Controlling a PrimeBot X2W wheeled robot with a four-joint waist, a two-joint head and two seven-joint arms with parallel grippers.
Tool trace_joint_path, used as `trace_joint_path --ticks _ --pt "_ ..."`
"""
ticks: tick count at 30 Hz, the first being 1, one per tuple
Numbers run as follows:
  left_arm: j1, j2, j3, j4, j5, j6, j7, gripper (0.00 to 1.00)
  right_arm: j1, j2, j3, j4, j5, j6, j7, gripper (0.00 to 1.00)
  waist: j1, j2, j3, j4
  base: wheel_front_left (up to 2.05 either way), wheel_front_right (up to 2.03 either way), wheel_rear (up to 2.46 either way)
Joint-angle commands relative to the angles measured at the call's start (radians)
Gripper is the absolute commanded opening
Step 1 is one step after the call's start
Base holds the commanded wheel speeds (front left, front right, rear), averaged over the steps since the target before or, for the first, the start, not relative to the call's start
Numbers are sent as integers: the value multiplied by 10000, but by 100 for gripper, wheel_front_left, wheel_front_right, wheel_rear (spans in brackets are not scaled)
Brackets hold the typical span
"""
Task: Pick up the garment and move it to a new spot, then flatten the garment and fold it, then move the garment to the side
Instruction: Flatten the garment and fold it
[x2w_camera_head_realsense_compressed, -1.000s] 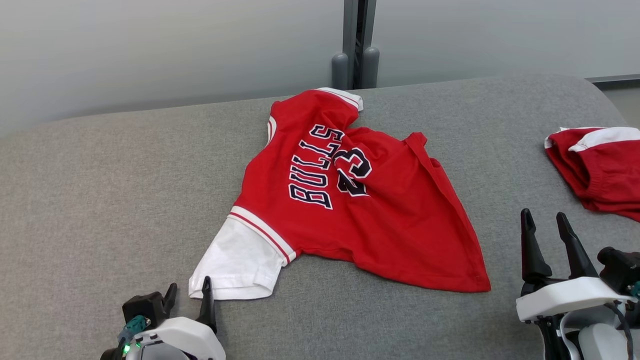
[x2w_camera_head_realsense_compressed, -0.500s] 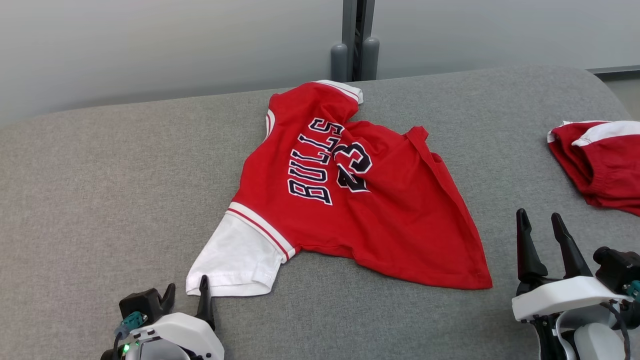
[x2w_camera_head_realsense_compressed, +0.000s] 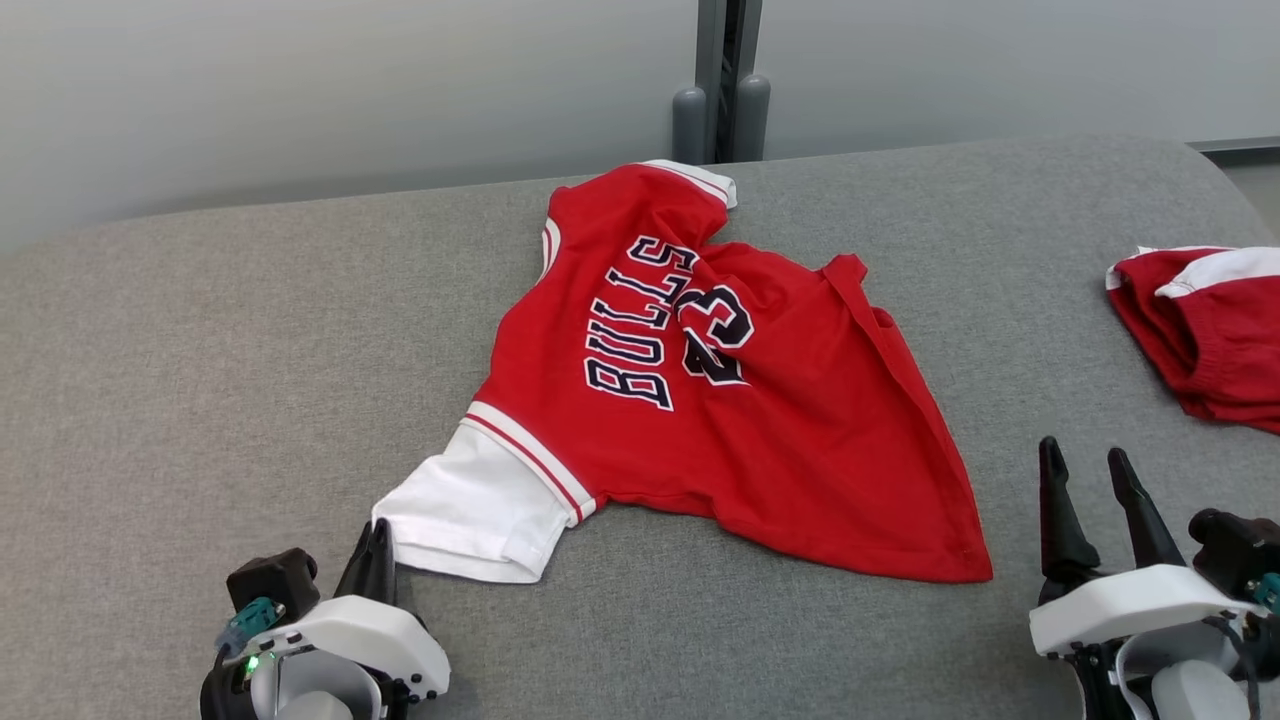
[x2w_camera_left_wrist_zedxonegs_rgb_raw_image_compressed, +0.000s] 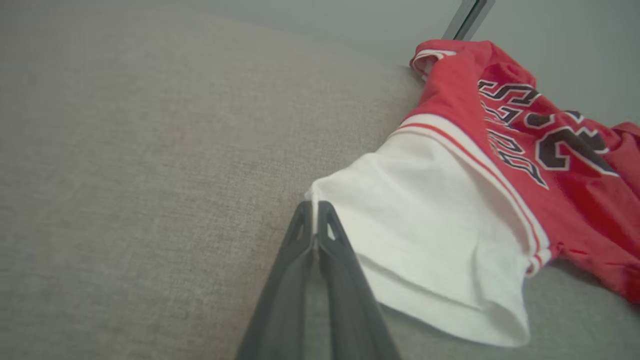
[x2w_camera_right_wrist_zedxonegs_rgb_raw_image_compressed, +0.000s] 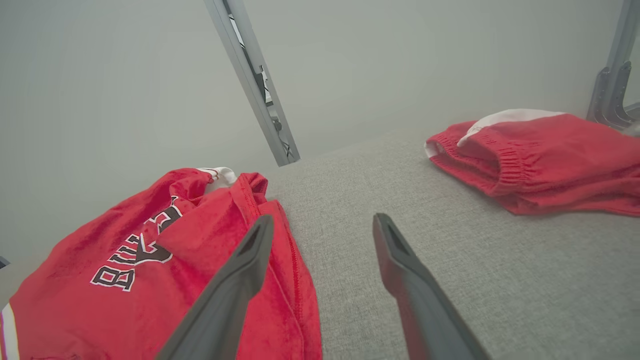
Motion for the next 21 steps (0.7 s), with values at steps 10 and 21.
trace_joint_path --ticks 10,21 --pt "842 48 155 -2218 402 58 0 0 292 41 289 2195 687 0 83 100 0 0 -297 194 0 0 0" --pt "1053 49 -344 -2624 486 132 0 0 -386 74 1426 3962 2262 0 256 100 0 0 -427 399 0 0 0"
